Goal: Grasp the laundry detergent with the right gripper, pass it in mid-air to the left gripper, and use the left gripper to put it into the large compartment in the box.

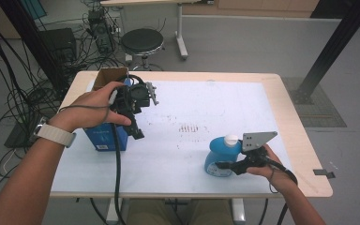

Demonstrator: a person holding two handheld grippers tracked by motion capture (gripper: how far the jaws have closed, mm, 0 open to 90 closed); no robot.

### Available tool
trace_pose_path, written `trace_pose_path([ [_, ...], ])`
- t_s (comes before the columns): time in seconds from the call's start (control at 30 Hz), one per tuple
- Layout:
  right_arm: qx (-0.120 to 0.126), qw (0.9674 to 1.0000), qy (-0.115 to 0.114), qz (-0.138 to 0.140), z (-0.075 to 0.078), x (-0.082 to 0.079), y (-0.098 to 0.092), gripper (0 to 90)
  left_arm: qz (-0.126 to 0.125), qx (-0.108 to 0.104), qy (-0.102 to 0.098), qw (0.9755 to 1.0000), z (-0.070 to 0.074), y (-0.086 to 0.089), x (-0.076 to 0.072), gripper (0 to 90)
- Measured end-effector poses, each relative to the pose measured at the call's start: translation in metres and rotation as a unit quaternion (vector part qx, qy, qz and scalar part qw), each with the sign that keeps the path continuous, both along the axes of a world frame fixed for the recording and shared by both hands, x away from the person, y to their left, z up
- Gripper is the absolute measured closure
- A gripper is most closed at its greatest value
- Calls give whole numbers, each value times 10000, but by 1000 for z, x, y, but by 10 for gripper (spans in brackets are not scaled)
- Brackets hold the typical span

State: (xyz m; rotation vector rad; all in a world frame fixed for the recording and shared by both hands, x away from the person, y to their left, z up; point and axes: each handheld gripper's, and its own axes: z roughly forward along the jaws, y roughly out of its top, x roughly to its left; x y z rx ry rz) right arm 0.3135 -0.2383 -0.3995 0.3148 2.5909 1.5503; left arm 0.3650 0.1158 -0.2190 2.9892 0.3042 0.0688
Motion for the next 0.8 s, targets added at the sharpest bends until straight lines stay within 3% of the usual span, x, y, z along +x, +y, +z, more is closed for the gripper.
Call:
trace_pose_path([
  [0.8,-27,10000,17,-4,1,0,0,447,20,-15,-17,10000,0,-1,0,128],
])
